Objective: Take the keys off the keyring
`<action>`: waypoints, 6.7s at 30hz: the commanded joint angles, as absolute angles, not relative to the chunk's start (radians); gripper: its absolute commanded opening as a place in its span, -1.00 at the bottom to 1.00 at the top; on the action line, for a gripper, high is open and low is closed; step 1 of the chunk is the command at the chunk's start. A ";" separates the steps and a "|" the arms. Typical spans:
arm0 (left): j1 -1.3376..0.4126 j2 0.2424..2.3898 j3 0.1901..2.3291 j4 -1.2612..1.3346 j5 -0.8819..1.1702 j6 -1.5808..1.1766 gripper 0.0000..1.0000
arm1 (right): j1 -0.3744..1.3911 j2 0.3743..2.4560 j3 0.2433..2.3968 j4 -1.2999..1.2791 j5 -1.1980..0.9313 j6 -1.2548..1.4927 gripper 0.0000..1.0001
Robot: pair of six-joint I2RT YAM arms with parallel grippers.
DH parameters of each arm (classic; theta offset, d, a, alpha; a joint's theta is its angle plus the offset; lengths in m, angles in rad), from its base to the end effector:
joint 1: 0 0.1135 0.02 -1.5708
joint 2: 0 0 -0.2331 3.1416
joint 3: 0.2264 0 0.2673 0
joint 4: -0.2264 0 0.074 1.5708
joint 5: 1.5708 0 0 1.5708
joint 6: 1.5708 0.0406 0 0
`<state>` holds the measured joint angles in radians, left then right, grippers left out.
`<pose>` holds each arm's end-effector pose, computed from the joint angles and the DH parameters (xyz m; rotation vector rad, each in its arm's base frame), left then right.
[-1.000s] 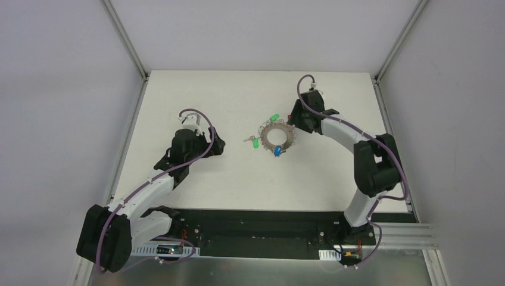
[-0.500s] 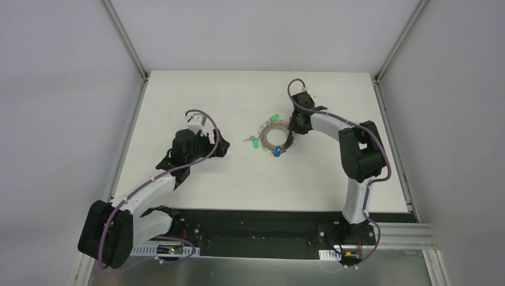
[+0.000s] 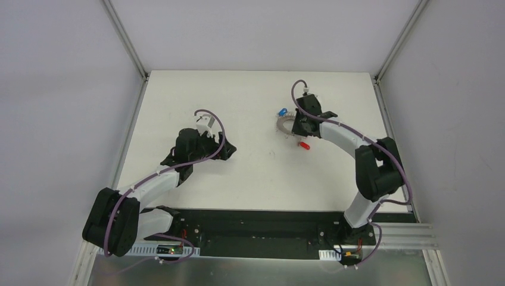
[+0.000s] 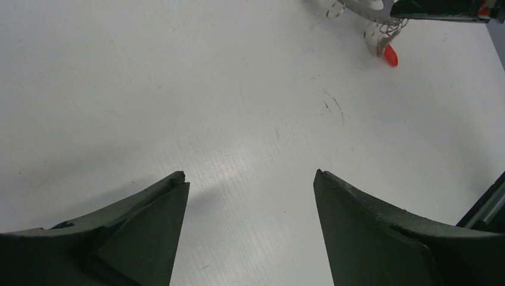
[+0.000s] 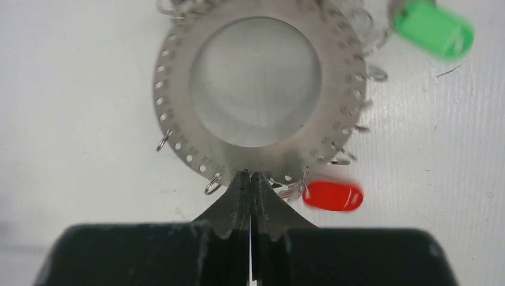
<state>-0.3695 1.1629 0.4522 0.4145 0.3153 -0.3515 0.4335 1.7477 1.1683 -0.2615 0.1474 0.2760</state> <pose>0.2489 -0.1099 0.1702 0.2426 1.9130 -0.7850 0.3546 0.1575 0.1655 -0.1215 2.4022 0.1526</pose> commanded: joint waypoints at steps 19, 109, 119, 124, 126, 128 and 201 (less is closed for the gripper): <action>-0.397 1.248 0.333 0.955 0.577 -0.340 0.60 | 0.456 1.469 1.307 -0.440 -0.407 0.225 -1.00; -0.592 0.979 0.575 0.367 0.721 0.974 -1.00 | 0.669 0.801 0.596 0.359 -0.186 -0.424 0.22; -0.592 0.966 0.762 0.151 0.757 1.168 -1.00 | 0.667 0.782 0.681 0.159 -0.518 -0.892 0.04; -0.591 0.955 0.818 0.072 0.776 1.206 -1.00 | 0.670 0.784 0.695 0.088 -0.546 -1.104 0.07; -0.591 0.950 0.831 0.047 0.810 1.209 -1.00 | 0.676 0.790 0.699 0.076 -0.564 -1.185 0.02; -0.591 0.938 0.832 0.042 0.843 1.205 -1.00 | 0.680 0.799 0.706 0.092 -0.560 -1.203 0.02; -0.620 1.480 0.800 1.508 0.864 -0.549 0.57 | 0.765 1.066 1.145 -0.034 -0.157 -1.002 -1.00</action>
<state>-0.6037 1.4593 0.7383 1.4193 0.7860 -0.5255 0.7635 1.0710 1.0828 -0.0952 -0.1425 -1.0142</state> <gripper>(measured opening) 0.807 0.186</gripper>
